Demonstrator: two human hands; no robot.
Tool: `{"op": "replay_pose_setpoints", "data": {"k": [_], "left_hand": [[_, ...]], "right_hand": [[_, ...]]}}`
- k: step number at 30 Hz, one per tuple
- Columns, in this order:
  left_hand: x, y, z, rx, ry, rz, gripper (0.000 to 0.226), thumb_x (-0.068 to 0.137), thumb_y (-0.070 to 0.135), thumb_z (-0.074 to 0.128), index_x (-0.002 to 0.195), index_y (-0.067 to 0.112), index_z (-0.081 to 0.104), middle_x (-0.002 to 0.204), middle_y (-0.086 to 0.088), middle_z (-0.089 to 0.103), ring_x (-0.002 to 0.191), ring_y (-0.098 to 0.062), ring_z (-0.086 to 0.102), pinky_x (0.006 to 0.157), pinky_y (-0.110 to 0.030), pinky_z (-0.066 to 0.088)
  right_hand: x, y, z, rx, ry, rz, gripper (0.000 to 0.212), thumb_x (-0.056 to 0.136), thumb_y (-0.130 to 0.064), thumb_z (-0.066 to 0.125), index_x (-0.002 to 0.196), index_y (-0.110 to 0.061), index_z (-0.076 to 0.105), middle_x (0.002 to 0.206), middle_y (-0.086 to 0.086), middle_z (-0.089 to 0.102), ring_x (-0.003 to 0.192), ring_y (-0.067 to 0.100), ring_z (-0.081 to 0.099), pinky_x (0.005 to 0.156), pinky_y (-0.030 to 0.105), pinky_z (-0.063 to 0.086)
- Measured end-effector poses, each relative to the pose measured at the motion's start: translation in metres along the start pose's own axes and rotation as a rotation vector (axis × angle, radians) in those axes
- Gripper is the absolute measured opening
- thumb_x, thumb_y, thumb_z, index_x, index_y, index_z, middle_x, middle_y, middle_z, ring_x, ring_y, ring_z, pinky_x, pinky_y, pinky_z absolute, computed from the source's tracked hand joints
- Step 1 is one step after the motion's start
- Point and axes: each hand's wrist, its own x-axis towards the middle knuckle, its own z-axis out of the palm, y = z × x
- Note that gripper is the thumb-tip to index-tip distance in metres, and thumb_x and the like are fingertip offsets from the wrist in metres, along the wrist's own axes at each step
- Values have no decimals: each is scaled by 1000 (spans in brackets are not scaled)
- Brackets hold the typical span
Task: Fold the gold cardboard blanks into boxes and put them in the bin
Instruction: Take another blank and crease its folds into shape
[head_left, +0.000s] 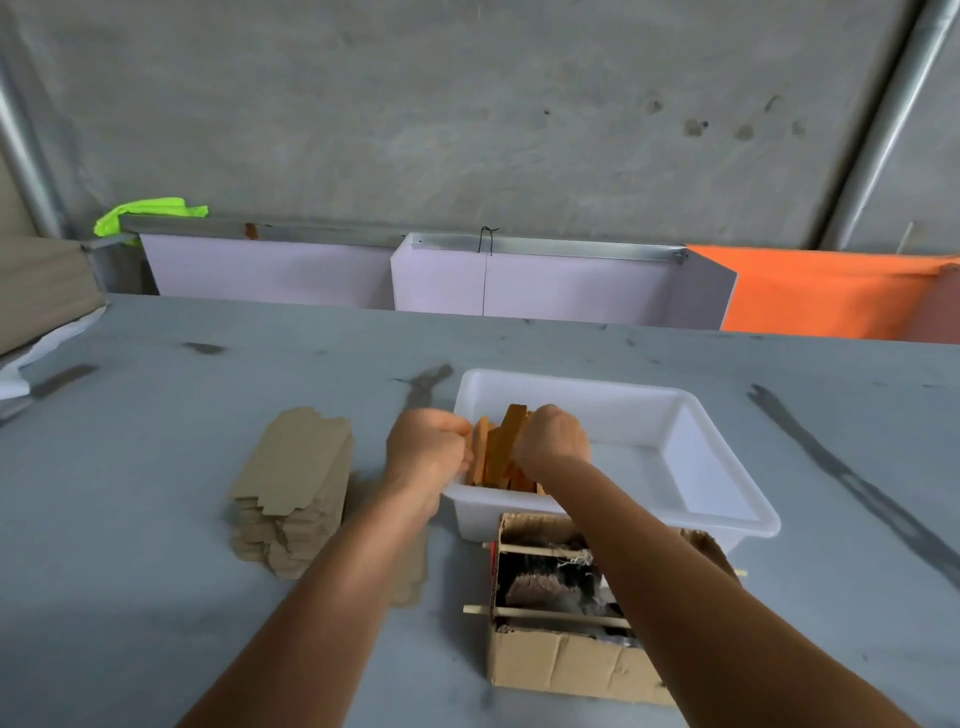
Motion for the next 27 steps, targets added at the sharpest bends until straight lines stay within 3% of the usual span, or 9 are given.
{"op": "replay_pose_setpoints", "data": {"k": [2,6,9,11,14,17,20,24,27], "left_hand": [[0,2,-9,-70,25,-29,26,87,-8,47,79,9,65,76,-5,65,69,-20,63,73,-32,58],[2,0,-28,-139,63,-56,31,85,-10,44,69,11,60,71,-9,62,57,-18,55,57,-26,51],[-1,-5,-38,-122,89,-38,31,86,-7,46,67,13,60,68,-4,62,54,-14,53,45,-19,46],[-3,-9,-41,-121,101,-27,31,86,-7,45,68,13,61,70,-3,63,57,-14,54,50,-20,46],[-7,-16,-40,-133,108,-35,32,86,-8,44,70,13,61,71,-2,63,59,-14,54,53,-22,45],[-9,-22,-37,-149,99,-55,29,87,-8,46,73,12,61,71,-4,62,59,-14,53,54,-23,45],[-11,-27,-35,-168,97,-67,26,86,-9,48,74,10,62,72,-6,62,58,-15,52,56,-25,45],[-18,-32,-34,-151,87,-66,29,85,-9,49,69,12,61,70,-5,62,58,-15,53,55,-24,45],[-23,-34,-34,-160,85,-69,28,85,-8,51,69,12,61,70,-5,61,57,-15,52,55,-24,45]], "right_hand": [[-21,-10,-8,-1,79,-104,12,88,-4,48,77,-6,53,77,7,55,75,24,55,64,30,46],[-91,-30,-3,-57,118,-387,15,88,-9,49,82,-10,63,82,10,63,76,27,58,60,27,35],[-140,-33,25,-124,-58,-529,20,86,-3,49,97,-5,66,97,16,66,92,32,62,71,34,47],[-154,-36,49,-188,-166,-562,25,87,-2,52,110,0,61,109,19,59,104,34,54,82,38,46],[-146,-37,82,-344,-149,-586,45,91,-9,51,133,5,39,126,22,44,115,34,38,94,40,38],[-139,-37,98,-474,-156,-536,49,89,-7,51,133,9,35,124,26,41,113,35,38,94,41,35],[-143,-36,101,-543,-131,-609,35,92,-5,45,125,8,45,118,27,49,108,36,43,90,42,35],[-150,-30,101,-565,-93,-674,39,93,-6,42,126,16,39,118,35,44,110,40,40,94,44,32],[-153,-29,101,-550,-107,-651,34,93,-4,39,122,15,40,116,33,46,107,40,41,81,43,31]]}}
